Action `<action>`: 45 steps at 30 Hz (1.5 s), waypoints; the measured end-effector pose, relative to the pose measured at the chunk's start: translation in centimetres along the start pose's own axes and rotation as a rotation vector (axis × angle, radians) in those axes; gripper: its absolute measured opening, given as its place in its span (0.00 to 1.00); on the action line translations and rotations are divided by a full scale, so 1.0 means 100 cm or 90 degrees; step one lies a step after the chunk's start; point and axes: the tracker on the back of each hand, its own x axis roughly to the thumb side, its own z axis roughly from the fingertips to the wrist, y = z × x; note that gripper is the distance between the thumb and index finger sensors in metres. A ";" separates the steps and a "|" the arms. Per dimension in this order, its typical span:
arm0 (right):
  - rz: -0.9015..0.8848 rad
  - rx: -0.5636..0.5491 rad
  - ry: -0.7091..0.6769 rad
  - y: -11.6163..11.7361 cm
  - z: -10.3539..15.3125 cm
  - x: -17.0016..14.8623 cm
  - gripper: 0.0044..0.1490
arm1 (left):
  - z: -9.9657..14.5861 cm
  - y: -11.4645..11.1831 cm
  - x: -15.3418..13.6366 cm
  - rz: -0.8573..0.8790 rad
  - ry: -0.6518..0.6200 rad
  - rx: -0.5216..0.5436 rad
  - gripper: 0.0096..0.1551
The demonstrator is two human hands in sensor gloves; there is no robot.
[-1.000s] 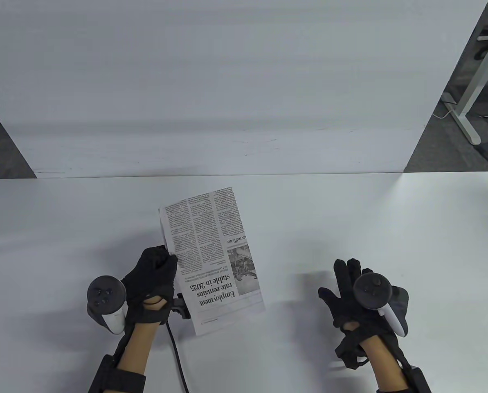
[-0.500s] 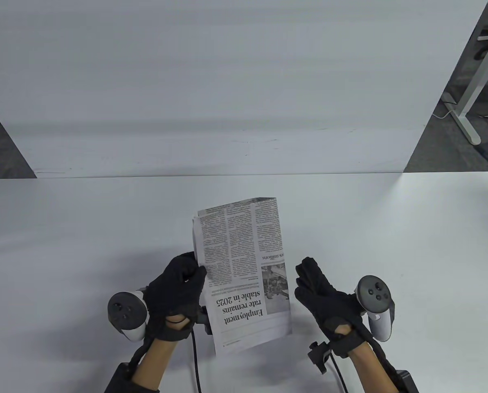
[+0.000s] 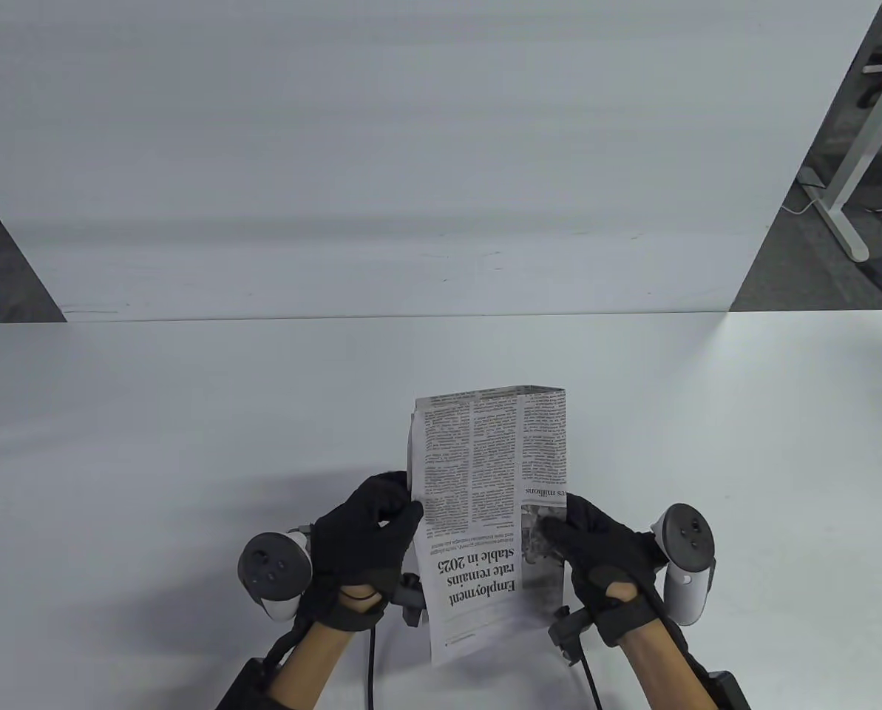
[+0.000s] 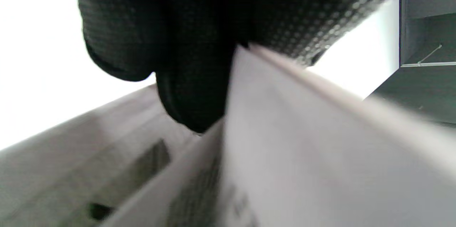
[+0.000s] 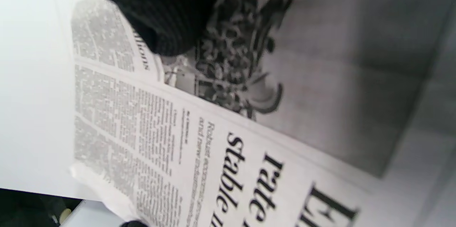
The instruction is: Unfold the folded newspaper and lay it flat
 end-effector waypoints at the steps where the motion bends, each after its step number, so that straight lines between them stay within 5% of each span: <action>1: -0.014 -0.006 -0.001 -0.002 0.000 0.001 0.26 | -0.001 0.004 -0.001 -0.002 0.009 0.006 0.17; 3: -0.042 0.004 -0.006 -0.006 0.000 0.002 0.25 | -0.002 0.013 -0.005 -0.016 0.034 0.032 0.20; 6: -0.074 0.014 -0.004 -0.011 -0.001 0.001 0.25 | -0.001 0.018 -0.018 -0.001 0.101 -0.029 0.34; 11: -0.103 0.038 0.018 -0.013 -0.005 -0.007 0.25 | 0.002 -0.001 -0.038 0.195 0.190 -0.234 0.61; 16: -0.132 0.089 0.043 -0.007 -0.008 -0.016 0.25 | 0.003 -0.025 -0.036 0.246 0.176 -0.375 0.65; 19: -0.133 0.101 0.037 -0.008 -0.008 -0.016 0.25 | 0.003 -0.025 -0.036 0.246 0.194 -0.313 0.63; 25: -0.158 0.137 0.037 -0.003 -0.009 -0.016 0.25 | 0.007 -0.026 -0.046 0.265 0.244 -0.320 0.58; 32: -0.162 0.165 0.053 0.005 -0.009 -0.018 0.26 | 0.003 -0.024 -0.045 0.202 0.245 -0.218 0.28; 37: 0.014 0.055 0.048 0.004 0.001 0.000 0.52 | 0.000 -0.017 -0.033 0.163 0.207 -0.155 0.24; 40: 0.202 -0.013 -0.035 0.021 0.018 0.032 0.57 | 0.000 -0.014 -0.022 0.124 0.172 -0.108 0.23; 42: 0.272 0.009 -0.078 0.039 0.026 0.043 0.59 | 0.000 -0.017 -0.015 0.108 0.143 -0.092 0.23; 45: 0.212 0.141 -0.084 0.068 0.029 0.039 0.65 | 0.003 -0.024 -0.003 0.095 0.117 -0.090 0.23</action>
